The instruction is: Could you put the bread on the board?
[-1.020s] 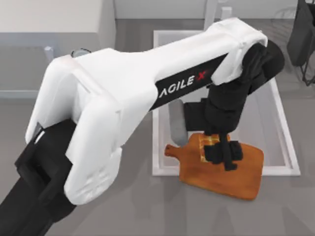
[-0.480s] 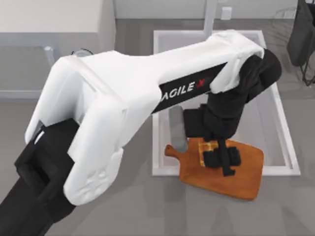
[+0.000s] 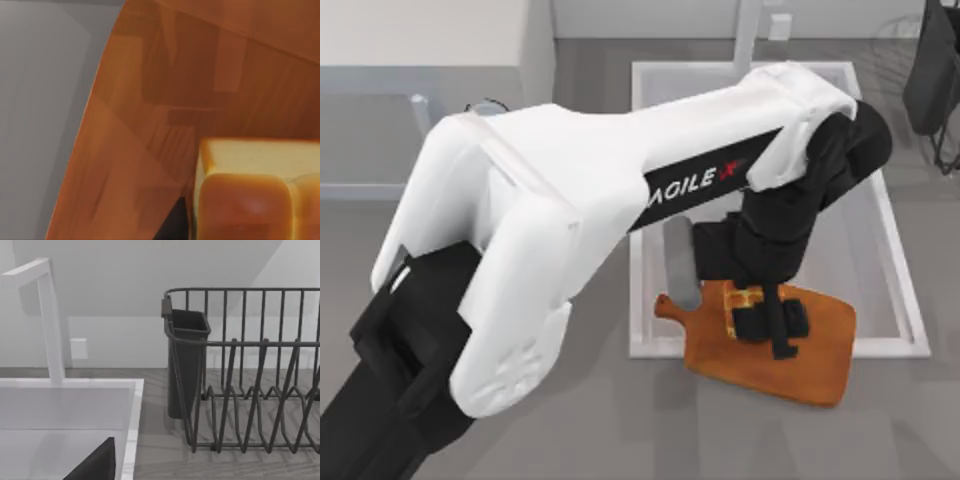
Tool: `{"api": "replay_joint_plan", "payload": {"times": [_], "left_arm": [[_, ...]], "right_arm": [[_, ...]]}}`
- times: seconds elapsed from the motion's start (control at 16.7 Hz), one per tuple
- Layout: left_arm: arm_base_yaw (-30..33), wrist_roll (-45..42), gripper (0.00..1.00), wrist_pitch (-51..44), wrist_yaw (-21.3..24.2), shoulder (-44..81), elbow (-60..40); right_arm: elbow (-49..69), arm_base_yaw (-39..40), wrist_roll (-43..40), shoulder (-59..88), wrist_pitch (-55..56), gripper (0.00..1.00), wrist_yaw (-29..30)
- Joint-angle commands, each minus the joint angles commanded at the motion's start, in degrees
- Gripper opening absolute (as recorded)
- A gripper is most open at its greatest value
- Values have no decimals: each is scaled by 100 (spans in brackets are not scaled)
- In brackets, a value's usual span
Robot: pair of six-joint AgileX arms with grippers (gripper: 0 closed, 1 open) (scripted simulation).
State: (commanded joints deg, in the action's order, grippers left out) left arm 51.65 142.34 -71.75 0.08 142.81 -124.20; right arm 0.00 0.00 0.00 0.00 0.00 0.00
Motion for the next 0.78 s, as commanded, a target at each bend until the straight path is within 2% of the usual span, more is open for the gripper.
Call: {"api": "replay_joint_plan", "payload": {"times": [0.42, 0.78], "left_arm": [[0, 0, 98, 0, 0, 0, 0], [0, 0, 100, 0, 0, 0, 0]], "right_arm": [[0, 0, 0, 0, 0, 100, 0], [0, 0, 0, 0, 0, 100, 0]]}}
